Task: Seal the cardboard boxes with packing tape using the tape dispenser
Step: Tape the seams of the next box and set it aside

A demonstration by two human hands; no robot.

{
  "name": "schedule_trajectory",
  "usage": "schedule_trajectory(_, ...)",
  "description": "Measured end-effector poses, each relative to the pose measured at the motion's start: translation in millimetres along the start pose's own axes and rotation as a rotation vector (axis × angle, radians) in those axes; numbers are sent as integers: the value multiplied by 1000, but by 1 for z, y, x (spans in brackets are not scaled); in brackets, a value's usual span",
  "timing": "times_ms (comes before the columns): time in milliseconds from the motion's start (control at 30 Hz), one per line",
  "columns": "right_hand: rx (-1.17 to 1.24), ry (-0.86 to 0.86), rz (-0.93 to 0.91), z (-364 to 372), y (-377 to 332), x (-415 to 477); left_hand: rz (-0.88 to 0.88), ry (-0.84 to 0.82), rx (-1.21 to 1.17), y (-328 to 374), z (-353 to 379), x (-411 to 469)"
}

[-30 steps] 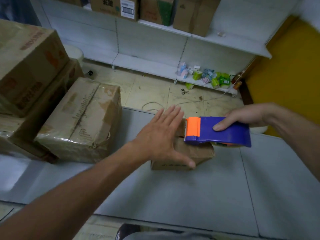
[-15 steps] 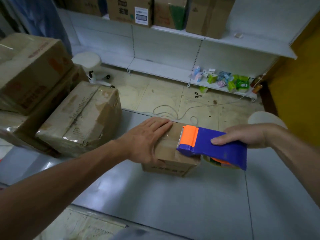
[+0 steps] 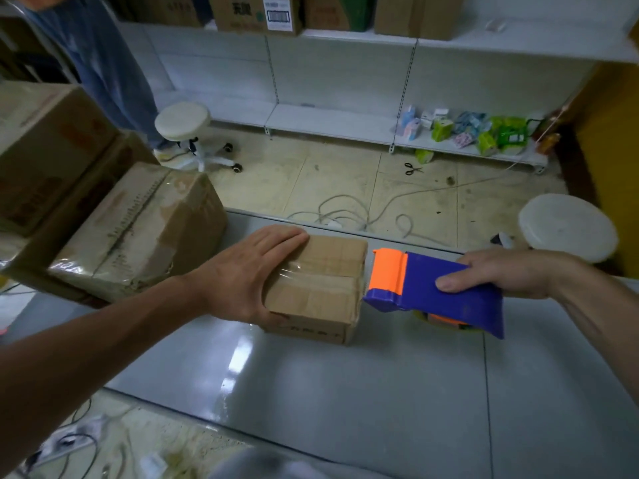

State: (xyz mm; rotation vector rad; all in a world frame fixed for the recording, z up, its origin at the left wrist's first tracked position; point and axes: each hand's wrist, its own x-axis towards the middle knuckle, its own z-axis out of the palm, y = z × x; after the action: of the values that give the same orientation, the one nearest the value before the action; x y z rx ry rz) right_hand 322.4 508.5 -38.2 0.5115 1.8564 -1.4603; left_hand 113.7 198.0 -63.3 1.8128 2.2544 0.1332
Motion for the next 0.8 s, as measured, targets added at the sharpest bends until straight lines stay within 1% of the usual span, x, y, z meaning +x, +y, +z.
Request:
schedule_trajectory(167,-24,-10,-42,7,20,16,-5,1,22,1,-1,1)
schedule_trajectory(300,17,-30,-86,11,31,22,1,-27,60,3,-3,4)
schedule_trajectory(367,40,-32,-100,12,32,26,-33,-100,133,8,-12,7)
schedule_trajectory(467,49,-33,-116,14,33,31,-58,-268,379,34,-27,20)
schedule_trajectory(500,48,-36,-118,15,32,31,-40,-278,407,47,-26,26)
schedule_trajectory(567,41,-45,-116,16,32,29,8,-250,337,74,-19,44)
schedule_trajectory(633,57,-46,-118,15,35,27,53,-203,254,85,-5,57)
schedule_trajectory(733,88,-42,-126,16,41,23,56,-51,118,78,9,55)
schedule_trajectory(800,110,-37,-128,21,46,21,52,-13,81,70,12,52)
